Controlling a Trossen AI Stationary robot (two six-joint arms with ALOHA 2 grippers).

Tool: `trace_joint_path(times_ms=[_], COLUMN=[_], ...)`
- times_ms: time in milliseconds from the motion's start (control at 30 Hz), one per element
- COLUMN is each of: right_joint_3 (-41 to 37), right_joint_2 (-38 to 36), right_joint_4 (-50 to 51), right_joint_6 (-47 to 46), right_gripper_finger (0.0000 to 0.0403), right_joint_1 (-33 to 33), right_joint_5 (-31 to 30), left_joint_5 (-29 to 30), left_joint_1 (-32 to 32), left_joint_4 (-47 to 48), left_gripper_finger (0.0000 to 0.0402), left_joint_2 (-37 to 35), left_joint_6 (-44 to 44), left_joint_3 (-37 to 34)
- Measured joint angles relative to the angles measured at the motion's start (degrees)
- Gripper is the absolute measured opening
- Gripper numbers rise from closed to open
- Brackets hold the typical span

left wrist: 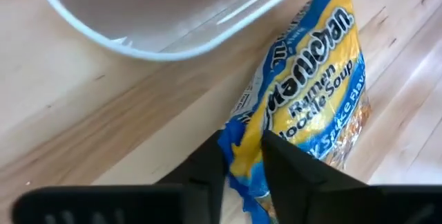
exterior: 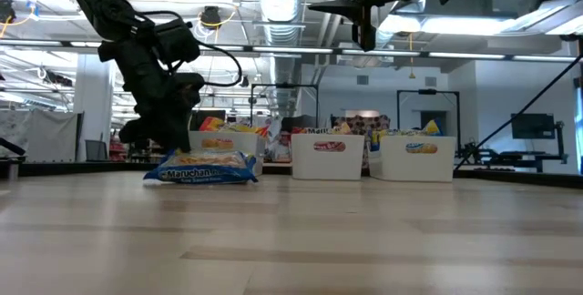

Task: Sort Maruchan noodles
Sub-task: Put the blue noodle pack into the right white bin

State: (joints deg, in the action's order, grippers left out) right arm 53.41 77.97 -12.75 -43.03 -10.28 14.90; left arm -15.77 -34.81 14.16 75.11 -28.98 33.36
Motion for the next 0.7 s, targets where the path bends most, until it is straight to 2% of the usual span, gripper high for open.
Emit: trace_joint_path(times_ms=[200,333,467,700], right_joint_3=[0.0,0.0,0.0,0.0], right_joint_2=[0.0,0.0,0.0,0.0], right_joint_4=[0.02,0.32,0.31,0.33], right_joint_6=[0.01,2.02,12.22,22.95], right_gripper_finger=[0.0137,0.0137,0.0137,0.0149], right_joint_1=[0.0,0.0,0.12,0.2], right_joint_5=[0.0,0.03,0.04,-3.18], left_joint_5=[-3.57,-6.25,-9.03,-9.95], left_joint_1=[0.02,0.57,2.58,7.62], left_joint_4=[-1.07,-3.49,-6.79,-8.85], left_gripper_finger=[0.0007,0.0002,0.0,0.0], left_joint_2=[0.0,0.0,0.0,0.0], left_joint_6=[1.51,1.51,1.25,1.17], left_joint_3=[0.0,0.0,0.0,0.0])
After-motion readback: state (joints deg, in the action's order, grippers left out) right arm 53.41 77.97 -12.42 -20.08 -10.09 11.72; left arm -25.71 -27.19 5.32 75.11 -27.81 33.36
